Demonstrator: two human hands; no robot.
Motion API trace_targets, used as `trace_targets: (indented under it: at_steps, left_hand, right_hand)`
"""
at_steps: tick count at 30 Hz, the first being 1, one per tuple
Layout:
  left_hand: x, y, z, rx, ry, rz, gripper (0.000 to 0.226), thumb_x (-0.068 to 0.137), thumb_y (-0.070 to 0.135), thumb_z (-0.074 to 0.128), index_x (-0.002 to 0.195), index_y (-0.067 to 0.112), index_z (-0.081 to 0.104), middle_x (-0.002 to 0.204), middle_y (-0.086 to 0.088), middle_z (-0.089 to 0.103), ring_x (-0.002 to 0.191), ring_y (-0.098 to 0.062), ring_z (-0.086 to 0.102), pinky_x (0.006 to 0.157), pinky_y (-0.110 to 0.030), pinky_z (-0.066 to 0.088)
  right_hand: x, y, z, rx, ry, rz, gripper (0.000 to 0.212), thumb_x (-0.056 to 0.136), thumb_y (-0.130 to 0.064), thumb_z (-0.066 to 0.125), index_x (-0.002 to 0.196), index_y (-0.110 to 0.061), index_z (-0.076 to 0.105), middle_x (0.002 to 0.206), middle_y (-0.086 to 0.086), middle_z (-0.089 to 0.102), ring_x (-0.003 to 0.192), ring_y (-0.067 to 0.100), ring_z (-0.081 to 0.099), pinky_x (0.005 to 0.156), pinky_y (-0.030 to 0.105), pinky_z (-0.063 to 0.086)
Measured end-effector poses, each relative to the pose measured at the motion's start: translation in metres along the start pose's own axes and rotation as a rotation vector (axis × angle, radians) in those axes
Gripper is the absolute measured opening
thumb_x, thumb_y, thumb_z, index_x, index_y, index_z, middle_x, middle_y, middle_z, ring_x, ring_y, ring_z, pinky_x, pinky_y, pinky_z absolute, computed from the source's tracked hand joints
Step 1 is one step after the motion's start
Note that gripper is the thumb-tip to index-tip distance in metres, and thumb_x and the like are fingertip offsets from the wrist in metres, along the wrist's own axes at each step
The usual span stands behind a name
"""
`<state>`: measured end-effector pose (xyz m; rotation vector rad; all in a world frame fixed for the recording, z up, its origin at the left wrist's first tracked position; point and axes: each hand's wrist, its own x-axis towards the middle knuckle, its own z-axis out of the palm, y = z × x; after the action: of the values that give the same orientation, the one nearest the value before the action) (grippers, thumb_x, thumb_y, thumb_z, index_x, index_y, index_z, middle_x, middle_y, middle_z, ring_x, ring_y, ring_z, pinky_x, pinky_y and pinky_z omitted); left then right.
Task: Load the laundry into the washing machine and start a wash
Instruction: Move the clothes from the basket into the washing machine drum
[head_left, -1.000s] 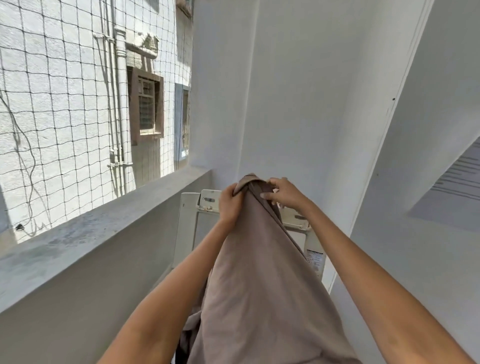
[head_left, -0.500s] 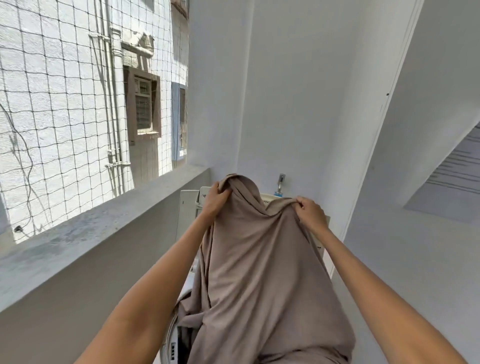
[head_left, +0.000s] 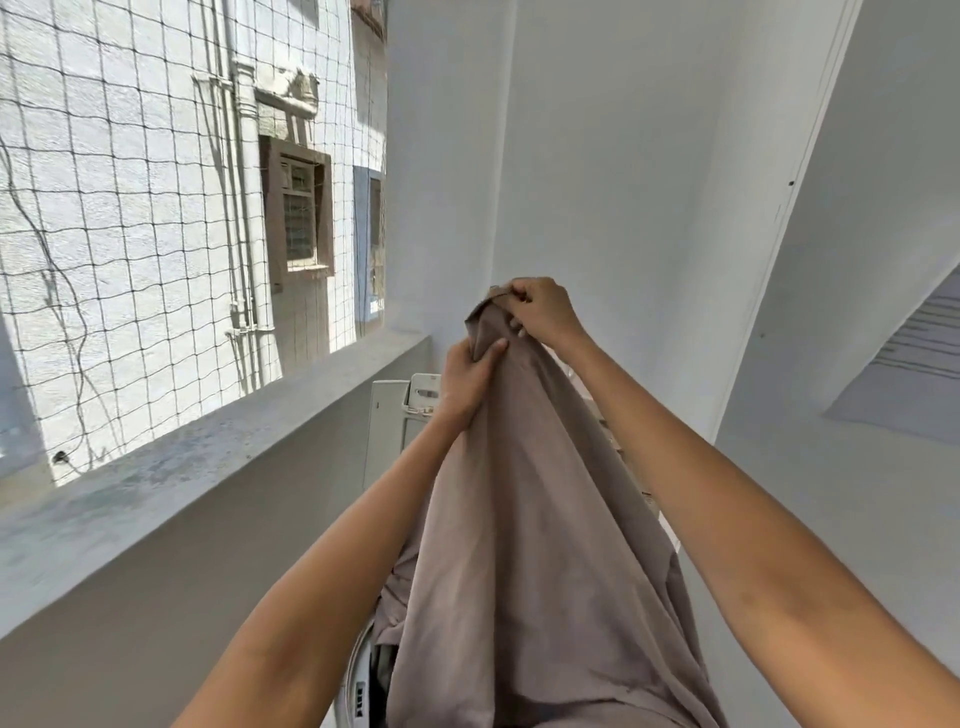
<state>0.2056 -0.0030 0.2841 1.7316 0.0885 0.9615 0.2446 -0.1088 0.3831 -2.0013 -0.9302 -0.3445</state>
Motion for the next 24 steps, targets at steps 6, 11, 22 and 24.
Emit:
trace_targets:
  at_steps: [6,11,22,24]
  left_hand:
    - [-0.005,-0.014,0.001,0.009,0.213,-0.116,0.026,0.092,0.033,0.059,0.072,0.015,0.059,0.061,0.009,0.057,0.058,-0.002,0.052,0.048,-0.008,0.036]
    - [-0.004,-0.016,0.001,-0.037,0.180,-0.140,0.030,0.092,0.035,0.058,0.077,0.009,0.061,0.067,0.000,0.061,0.061,-0.007,0.053,0.057,-0.020,0.040]
    - [-0.003,-0.035,-0.001,0.173,0.126,-0.380,0.063,0.086,0.011,0.052,0.143,0.004,0.027,0.143,-0.020,0.034,0.129,-0.035,0.038,0.107,-0.042,0.034]
    - [0.001,-0.021,0.003,-0.044,0.197,-0.235,0.051,0.093,0.015,0.048,0.142,0.009,0.034,0.132,-0.014,0.047,0.119,-0.026,0.047,0.097,-0.031,0.042]
  right_hand:
    - [-0.055,0.102,-0.004,-0.067,-0.371,0.157,0.022,0.086,-0.019,0.068,0.107,-0.013,0.065,0.084,0.001,0.064,0.050,0.010,0.055,0.039,0.016,0.040]
    - [-0.111,0.165,0.011,-0.270,-0.443,0.419,0.021,0.093,-0.029,0.059,0.073,-0.022,0.059,0.059,0.002,0.059,0.045,0.009,0.052,0.041,0.018,0.037]
    - [-0.015,0.033,-0.057,-0.333,0.295,0.065,0.019,0.085,-0.010,0.047,0.085,-0.004,0.065,0.093,0.016,0.069,0.092,0.035,0.061,0.072,0.034,0.041]
    - [0.011,-0.010,-0.060,-0.239,0.408,-0.001,0.019,0.085,-0.011,0.046,0.083,-0.007,0.065,0.090,0.013,0.070,0.091,0.034,0.061,0.068,0.031,0.037]
